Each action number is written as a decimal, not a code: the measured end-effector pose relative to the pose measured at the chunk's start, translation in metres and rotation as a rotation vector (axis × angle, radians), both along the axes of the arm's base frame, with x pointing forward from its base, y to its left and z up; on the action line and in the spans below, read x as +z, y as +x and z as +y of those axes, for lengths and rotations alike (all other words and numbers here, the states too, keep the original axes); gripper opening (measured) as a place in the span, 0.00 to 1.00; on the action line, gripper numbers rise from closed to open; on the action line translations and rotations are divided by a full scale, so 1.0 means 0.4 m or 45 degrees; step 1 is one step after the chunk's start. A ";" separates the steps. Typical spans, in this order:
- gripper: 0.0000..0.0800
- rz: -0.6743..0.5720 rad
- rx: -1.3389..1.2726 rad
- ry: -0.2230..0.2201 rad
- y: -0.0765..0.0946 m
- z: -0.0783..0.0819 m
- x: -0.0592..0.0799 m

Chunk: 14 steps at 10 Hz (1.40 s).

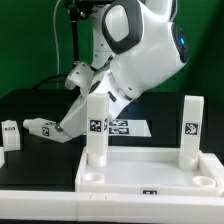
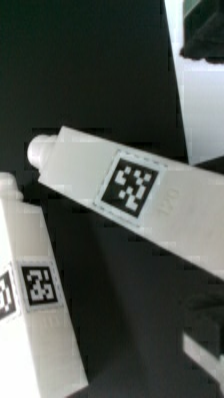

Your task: Assemble desk

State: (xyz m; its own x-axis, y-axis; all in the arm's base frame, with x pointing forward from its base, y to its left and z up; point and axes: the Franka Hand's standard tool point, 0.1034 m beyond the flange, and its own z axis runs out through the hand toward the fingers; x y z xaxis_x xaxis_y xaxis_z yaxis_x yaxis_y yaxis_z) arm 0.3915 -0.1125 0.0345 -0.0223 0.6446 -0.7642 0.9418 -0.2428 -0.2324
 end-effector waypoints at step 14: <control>0.81 0.047 -0.047 0.041 -0.014 -0.028 -0.030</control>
Offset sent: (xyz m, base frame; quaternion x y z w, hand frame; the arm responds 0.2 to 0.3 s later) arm 0.0057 -0.0093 0.0027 -0.0054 0.0177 -0.0437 0.9989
